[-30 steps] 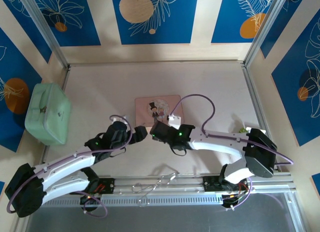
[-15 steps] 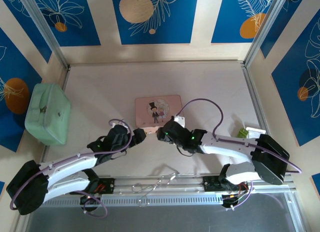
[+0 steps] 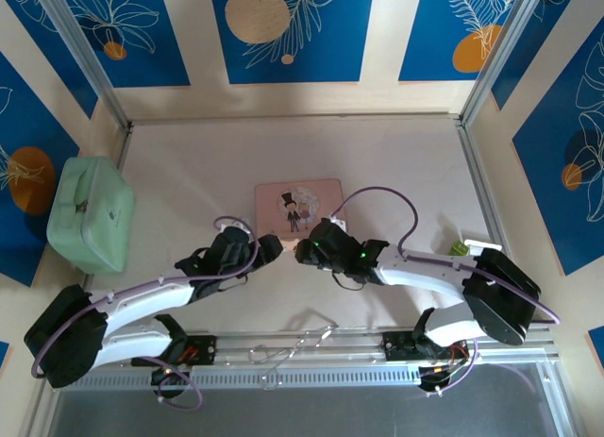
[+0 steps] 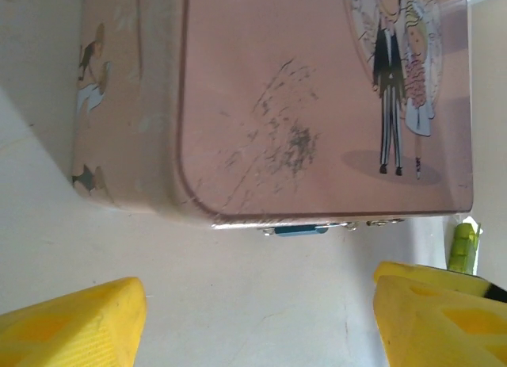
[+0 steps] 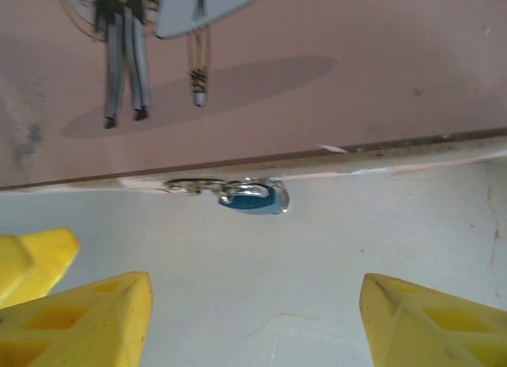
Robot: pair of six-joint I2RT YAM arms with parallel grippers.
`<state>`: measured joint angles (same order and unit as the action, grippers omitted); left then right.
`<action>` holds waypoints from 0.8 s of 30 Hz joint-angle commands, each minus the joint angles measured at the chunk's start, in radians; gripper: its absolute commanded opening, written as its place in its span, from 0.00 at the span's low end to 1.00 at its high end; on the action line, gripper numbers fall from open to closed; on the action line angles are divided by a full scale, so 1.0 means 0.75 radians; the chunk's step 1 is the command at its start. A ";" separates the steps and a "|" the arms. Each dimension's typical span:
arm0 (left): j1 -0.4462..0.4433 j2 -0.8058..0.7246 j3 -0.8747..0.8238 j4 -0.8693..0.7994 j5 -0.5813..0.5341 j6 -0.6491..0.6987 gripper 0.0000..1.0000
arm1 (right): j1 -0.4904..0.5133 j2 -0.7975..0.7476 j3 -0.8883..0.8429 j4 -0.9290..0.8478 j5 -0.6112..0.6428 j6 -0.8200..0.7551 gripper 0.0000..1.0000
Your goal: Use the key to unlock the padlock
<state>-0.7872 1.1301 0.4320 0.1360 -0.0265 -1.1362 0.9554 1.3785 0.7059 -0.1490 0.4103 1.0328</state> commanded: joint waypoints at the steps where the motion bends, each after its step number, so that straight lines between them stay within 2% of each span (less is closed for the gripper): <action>1: -0.007 0.004 0.040 0.023 -0.015 0.024 0.76 | 0.012 0.047 0.078 -0.048 -0.014 -0.020 0.67; 10: 0.000 0.013 0.080 -0.044 -0.056 0.087 0.76 | 0.033 0.151 0.177 -0.094 0.034 -0.058 0.60; 24: 0.022 0.088 0.139 -0.044 -0.075 0.172 0.76 | 0.051 0.228 0.260 -0.178 0.059 -0.063 0.56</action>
<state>-0.7799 1.1873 0.5060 0.1089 -0.0612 -1.0393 0.9890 1.5379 0.8761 -0.2489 0.4385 0.9943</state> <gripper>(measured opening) 0.763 0.565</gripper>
